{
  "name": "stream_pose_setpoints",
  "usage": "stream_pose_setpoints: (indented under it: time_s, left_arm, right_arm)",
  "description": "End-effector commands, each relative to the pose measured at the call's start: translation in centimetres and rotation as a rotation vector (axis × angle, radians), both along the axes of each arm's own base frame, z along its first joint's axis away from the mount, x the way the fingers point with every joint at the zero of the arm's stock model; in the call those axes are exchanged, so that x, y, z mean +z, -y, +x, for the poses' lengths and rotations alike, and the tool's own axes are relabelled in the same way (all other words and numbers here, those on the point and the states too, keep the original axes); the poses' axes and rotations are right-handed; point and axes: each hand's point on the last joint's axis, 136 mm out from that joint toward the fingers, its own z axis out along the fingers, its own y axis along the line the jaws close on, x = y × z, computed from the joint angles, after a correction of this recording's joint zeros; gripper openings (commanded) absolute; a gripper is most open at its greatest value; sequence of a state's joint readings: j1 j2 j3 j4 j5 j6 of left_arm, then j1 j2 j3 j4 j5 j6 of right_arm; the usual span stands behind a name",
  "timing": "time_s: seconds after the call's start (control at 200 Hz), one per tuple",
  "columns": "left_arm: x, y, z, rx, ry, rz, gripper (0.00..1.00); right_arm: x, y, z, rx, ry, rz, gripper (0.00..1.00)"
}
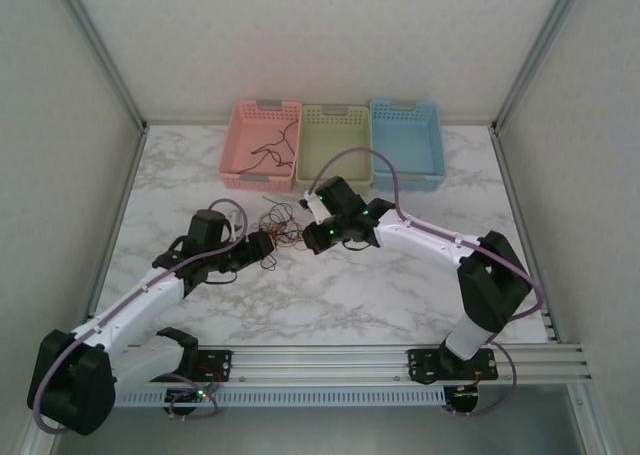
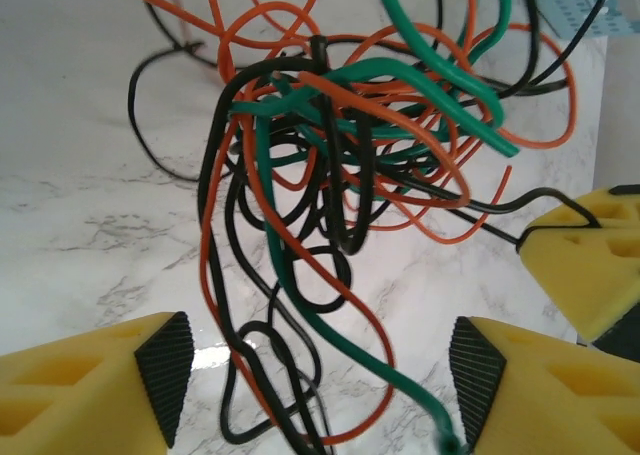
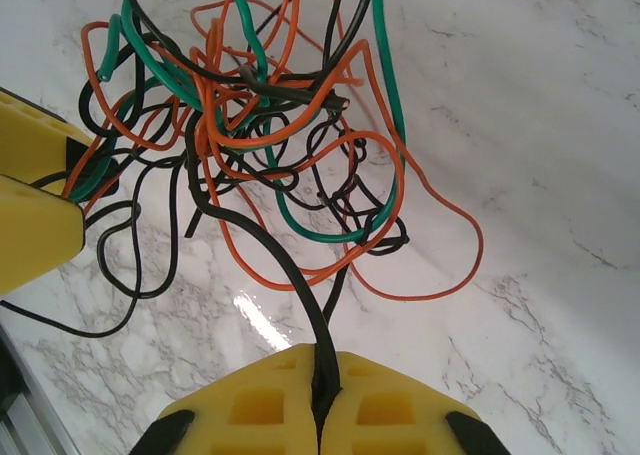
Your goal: Untangle the cables
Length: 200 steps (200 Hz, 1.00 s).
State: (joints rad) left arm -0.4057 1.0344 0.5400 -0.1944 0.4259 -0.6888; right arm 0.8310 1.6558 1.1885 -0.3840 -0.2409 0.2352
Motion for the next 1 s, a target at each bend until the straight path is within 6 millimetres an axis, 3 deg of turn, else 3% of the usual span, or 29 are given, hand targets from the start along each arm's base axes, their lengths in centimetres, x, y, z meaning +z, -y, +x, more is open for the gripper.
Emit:
stream_pose_setpoints:
  time_s: [0.0,0.12,0.215,0.3,0.446,0.646,0.826,0.996]
  left_arm:
    - [0.5,0.5,0.7,0.014,0.031,-0.023,0.73]
    - [-0.1,0.4,1.1,0.015,0.014,0.013,0.68]
    - [-0.6,0.2,1.3,0.018,0.004,0.043,0.59]
    - [-0.5,0.0,1.3,0.024,0.01,0.055,0.41]
    - [-0.7,-1.0,1.1,0.042,0.014,0.114,0.0]
    - [-0.6,-2.7,0.4,0.068,0.017,0.198,0.0]
    - [0.4,-4.1,-0.1,0.094,0.039,0.255,0.0]
    - [1.4,-5.0,-0.7,0.104,0.06,0.279,0.0]
  right_arm:
    - [0.6,-0.9,0.0,0.019,-0.002,0.025,0.0]
    - [0.9,-1.0,-0.1,0.024,-0.001,0.034,0.0]
    - [0.9,-0.8,0.0,0.025,0.005,0.023,0.0]
    - [0.7,-0.4,0.2,0.016,0.017,-0.003,0.0]
    - [0.1,0.5,0.1,0.016,0.027,-0.045,0.0]
    - [-0.6,2.8,0.8,-0.04,0.052,-0.11,0.0]
    - [-2.2,7.8,3.3,-0.221,0.005,-0.188,0.0]
    - [-2.8,11.3,3.9,-0.281,0.042,-0.282,0.0]
